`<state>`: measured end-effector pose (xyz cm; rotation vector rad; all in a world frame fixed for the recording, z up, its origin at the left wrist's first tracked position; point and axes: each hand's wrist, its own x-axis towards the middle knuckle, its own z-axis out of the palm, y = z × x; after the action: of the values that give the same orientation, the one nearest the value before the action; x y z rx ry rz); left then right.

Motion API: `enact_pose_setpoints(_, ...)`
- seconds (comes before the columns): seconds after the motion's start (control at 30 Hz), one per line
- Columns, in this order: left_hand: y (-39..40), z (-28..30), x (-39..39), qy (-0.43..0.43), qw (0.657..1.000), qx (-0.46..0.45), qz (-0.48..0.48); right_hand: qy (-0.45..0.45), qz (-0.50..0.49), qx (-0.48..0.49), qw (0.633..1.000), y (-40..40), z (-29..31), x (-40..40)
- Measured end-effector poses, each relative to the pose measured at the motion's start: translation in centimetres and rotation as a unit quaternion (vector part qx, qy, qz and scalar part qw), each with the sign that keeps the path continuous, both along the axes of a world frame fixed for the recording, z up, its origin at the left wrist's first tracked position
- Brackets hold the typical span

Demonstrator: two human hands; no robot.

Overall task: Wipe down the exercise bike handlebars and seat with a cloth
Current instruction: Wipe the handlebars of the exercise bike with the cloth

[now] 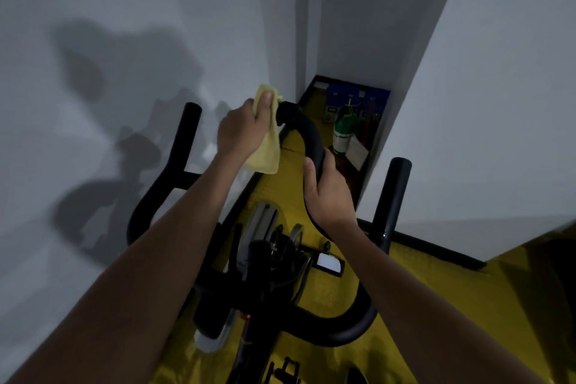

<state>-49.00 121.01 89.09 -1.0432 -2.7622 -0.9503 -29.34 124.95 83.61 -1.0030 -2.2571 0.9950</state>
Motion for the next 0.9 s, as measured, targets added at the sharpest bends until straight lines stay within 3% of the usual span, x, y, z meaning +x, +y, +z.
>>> enact_pose_setpoints(0.1,-0.6,-0.2,-0.6,0.008,1.000,0.007,-0.009,0.003,-0.005,0.007,1.000,0.2,0.0,-0.2)
enact_pose_setpoints(0.27,-4.7,-2.7,-1.3,-0.096,0.995,0.007,0.014,0.016,0.003,0.013,1.000,0.1,-0.2,-0.5)
enact_pose_setpoints(0.43,-8.0,-4.9,-0.5,-0.092,0.995,-0.007,0.044,0.016,0.003,0.010,1.000,0.0,-0.3,-0.6)
enact_pose_setpoints(0.6,-5.7,-3.6,-0.3,-0.109,0.992,0.005,0.056,0.014,0.003,0.006,1.000,-0.1,-0.3,-0.5)
enact_pose_setpoints(0.8,0.4,0.0,-0.3,-0.016,1.000,0.020,0.008,0.016,-0.004,0.005,1.000,0.0,-0.3,-0.5)
enact_pose_setpoints(0.9,2.1,1.2,-0.5,-0.008,0.998,-0.019,-0.051,0.022,-0.004,0.004,1.000,0.0,-0.4,-0.4)
